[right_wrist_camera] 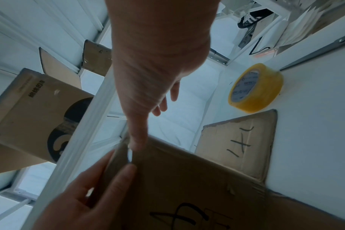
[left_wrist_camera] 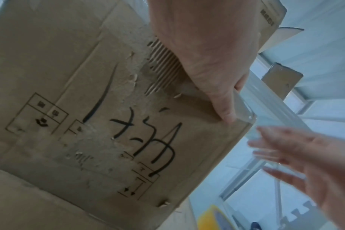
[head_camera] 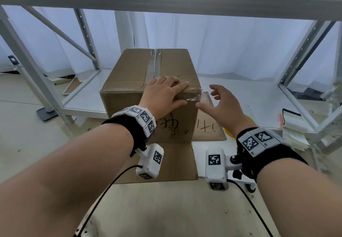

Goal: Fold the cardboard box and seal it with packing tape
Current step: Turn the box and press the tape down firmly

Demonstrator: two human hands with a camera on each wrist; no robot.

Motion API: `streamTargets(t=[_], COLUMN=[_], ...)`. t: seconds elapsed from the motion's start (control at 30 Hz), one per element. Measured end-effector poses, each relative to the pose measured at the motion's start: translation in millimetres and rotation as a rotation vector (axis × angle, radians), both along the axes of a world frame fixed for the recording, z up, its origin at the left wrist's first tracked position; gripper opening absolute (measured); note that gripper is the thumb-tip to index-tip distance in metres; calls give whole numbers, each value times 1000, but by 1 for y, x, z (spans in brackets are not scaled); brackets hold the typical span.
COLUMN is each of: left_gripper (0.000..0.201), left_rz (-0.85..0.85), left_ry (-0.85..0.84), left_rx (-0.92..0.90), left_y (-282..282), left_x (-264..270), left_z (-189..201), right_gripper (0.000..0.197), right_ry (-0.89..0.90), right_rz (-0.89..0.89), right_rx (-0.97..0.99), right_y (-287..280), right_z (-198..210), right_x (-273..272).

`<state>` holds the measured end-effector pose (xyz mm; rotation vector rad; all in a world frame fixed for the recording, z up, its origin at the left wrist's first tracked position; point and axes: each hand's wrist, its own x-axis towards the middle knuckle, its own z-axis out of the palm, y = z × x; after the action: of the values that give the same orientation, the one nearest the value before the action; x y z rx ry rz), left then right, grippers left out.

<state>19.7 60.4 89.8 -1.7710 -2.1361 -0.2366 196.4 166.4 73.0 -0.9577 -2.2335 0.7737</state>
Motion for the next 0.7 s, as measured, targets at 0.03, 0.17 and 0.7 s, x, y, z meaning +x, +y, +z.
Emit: streamTargets(t=[0.03, 0.17, 0.7], left_gripper=[58, 48, 47], left_rz=[-9, -110, -175], left_ry=[-9, -103, -67], left_rx=[-5, -43, -71], left_y=[1, 17, 28], left_x=[1, 8, 2], left_z=[3, 15, 9], right_gripper=[71, 43, 20], right_ry=[-43, -40, -349], right_rz=[-22, -46, -162], right_rx=[26, 6, 251], right_y=[1, 1, -13], right_z=[-4, -17, -14], right_x=[0, -7, -19])
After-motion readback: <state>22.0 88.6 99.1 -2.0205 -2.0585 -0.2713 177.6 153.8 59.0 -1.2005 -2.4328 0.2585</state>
